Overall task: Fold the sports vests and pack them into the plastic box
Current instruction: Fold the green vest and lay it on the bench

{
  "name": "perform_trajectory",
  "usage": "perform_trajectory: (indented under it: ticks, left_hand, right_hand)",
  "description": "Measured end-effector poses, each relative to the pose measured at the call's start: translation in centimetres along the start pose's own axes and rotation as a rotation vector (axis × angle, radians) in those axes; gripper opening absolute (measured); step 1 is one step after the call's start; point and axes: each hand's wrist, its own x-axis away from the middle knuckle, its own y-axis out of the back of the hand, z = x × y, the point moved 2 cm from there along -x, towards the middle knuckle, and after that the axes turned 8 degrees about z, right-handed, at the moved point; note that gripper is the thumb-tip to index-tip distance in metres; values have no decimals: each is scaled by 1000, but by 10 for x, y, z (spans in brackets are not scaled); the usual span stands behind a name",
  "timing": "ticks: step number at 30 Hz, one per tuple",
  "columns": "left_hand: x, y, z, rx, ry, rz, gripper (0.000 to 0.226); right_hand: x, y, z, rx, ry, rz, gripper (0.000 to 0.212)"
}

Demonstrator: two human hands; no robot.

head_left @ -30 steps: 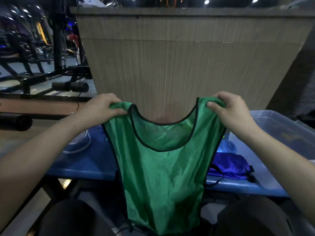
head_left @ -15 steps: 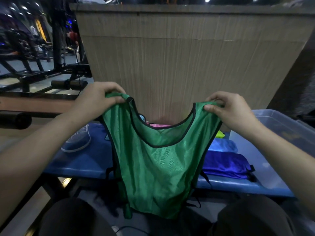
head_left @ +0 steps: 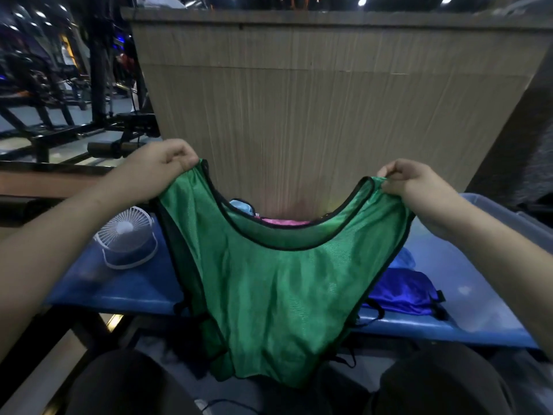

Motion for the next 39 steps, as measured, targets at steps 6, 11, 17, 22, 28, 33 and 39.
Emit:
perform_trajectory:
  ticks: [6, 11, 17, 22, 28, 33, 39]
  left_hand:
    - [3, 13, 8, -22, 51, 76, 21]
    - [3, 5, 1, -40, -56, 75, 17]
    - [-3, -13, -15, -22, -130, 45, 10]
    - [-4, -18, -23, -51, -123, 35, 9]
    - [-3, -31, -23, -199, -50, 128, 12]
    - [-1, -33, -25, -206, -16, 42, 9]
    - [-4, -46, -31, -13, 92, 95, 9]
  right_hand:
    - [3, 11, -1, 199, 2, 55, 6]
    - [1, 1, 2, 410, 172, -38, 6]
    - [-3, -17, 8, 423, 338, -55, 15]
    - [4, -27, 17, 409, 431, -82, 15]
    - [9, -38, 18, 873, 396, -118, 16]
    - [8, -44, 26, 1026, 366, -135, 15]
    - [1, -50, 32, 721, 103, -26, 10]
